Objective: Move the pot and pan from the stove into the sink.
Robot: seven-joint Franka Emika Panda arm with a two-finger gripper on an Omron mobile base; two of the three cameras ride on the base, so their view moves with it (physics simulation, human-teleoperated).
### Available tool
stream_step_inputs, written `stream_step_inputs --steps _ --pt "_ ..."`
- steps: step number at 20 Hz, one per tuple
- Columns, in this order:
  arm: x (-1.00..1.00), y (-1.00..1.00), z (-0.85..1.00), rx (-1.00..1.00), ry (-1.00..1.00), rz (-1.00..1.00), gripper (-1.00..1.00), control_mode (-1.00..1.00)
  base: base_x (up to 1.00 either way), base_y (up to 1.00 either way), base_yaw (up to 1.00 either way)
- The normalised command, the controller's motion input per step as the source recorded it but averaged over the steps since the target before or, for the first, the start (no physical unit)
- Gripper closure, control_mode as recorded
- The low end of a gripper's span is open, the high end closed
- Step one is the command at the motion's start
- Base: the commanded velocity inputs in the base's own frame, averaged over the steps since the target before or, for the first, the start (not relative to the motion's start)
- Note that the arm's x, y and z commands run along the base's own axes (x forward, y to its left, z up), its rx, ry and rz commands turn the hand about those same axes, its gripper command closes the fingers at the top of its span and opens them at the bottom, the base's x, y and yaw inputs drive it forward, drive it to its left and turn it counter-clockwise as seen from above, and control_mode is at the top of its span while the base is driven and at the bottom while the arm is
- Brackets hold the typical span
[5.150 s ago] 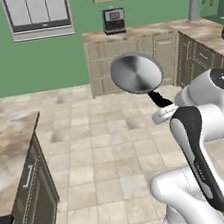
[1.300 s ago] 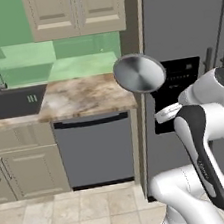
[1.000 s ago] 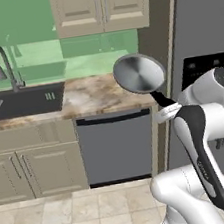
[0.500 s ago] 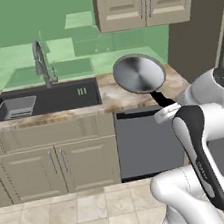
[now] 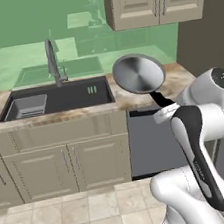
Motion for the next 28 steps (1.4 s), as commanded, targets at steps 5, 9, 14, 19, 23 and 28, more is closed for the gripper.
stream_step_inputs --steps 5,9,14,19,23,28 --pt "0.0 0.0 0.0 0.0 0.0 0.0 1.0 1.0 0.0 0.01 -0.09" --pt "0.0 0.0 0.0 0.0 0.0 0.0 1.0 1.0 0.0 0.0 -0.16" --pt "0.0 0.0 0.0 0.0 0.0 0.0 1.0 1.0 -0.02 0.03 -0.05" --pt "0.0 0.0 0.0 0.0 0.0 0.0 1.0 1.0 0.0 0.56 -0.1" --pt "0.0 0.0 0.0 0.0 0.0 0.0 1.0 1.0 0.0 0.62 -0.1" --pt "0.0 0.0 0.0 0.0 0.0 0.0 1.0 1.0 0.0 0.41 -0.08"
